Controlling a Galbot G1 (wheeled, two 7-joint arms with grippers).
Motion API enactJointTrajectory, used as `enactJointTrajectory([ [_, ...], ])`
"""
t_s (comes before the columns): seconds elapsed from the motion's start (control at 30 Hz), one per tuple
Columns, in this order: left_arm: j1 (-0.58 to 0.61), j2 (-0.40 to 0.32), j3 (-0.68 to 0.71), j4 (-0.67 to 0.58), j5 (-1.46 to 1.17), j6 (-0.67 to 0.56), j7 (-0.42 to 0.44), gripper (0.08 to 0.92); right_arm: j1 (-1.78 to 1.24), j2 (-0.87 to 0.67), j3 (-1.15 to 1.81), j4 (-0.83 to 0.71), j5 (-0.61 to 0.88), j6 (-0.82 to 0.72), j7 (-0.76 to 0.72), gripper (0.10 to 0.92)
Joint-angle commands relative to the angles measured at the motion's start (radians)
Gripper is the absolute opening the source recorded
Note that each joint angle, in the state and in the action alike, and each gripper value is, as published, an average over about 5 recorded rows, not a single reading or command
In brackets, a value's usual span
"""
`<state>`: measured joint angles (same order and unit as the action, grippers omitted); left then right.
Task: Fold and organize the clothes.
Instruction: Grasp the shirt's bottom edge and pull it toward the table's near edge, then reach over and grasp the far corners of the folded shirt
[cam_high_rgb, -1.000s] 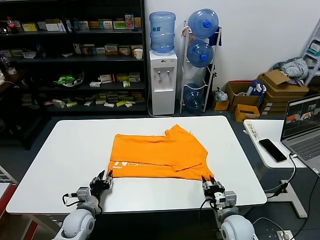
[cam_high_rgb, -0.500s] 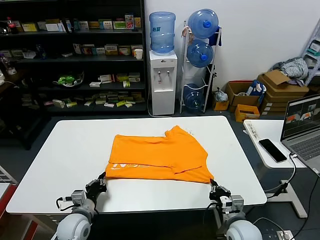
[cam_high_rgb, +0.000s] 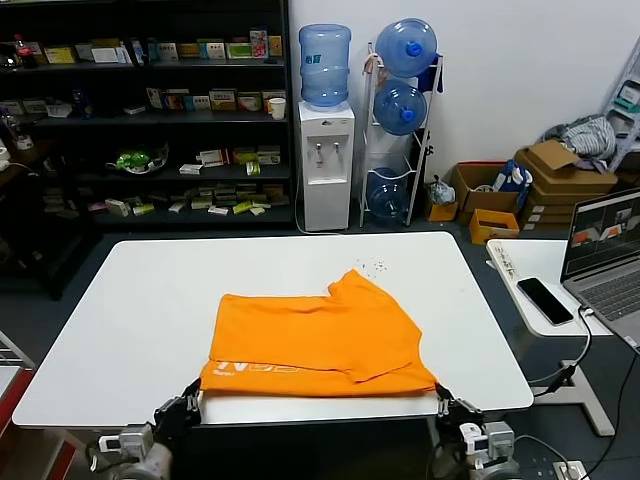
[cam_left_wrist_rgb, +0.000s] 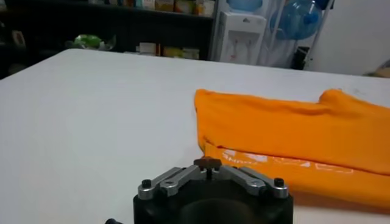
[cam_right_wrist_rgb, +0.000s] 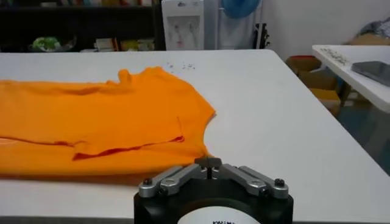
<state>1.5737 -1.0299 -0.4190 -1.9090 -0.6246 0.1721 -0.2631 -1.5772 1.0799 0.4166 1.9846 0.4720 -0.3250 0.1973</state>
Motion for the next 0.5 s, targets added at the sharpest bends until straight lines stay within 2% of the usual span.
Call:
enactJointTrajectory([
  [0.03,0.046,0.064,-0.059,-0.085,-0.048,0.035,-0.024,0.225,0.056,-0.047,0.003,0.063,0.015,-0.012,0.014,0.276],
  [0.13,-0.111,0.115,-0.058,-0.050,-0.102,0.042,-0.019,0.311,0.303,-0.047,-0.046,-0.013,0.066,-0.015,0.004,0.362],
  [0.23,-0.329,0.138,-0.005,0.067,-0.133,0.022,0.024,0.398,0.596,-0.001,-0.149,-0.192,0.115,-0.009,0.004,0.449],
  [0.4,-0.699,0.064,0.147,0.407,-0.143,-0.023,0.137,0.545,0.951,0.151,-0.301,-0.588,0.075,0.029,-0.036,0.588],
  [0.5,-0.827,0.007,0.231,0.610,-0.144,-0.021,0.184,0.632,1.053,0.231,-0.336,-0.793,0.045,0.031,-0.079,0.674],
])
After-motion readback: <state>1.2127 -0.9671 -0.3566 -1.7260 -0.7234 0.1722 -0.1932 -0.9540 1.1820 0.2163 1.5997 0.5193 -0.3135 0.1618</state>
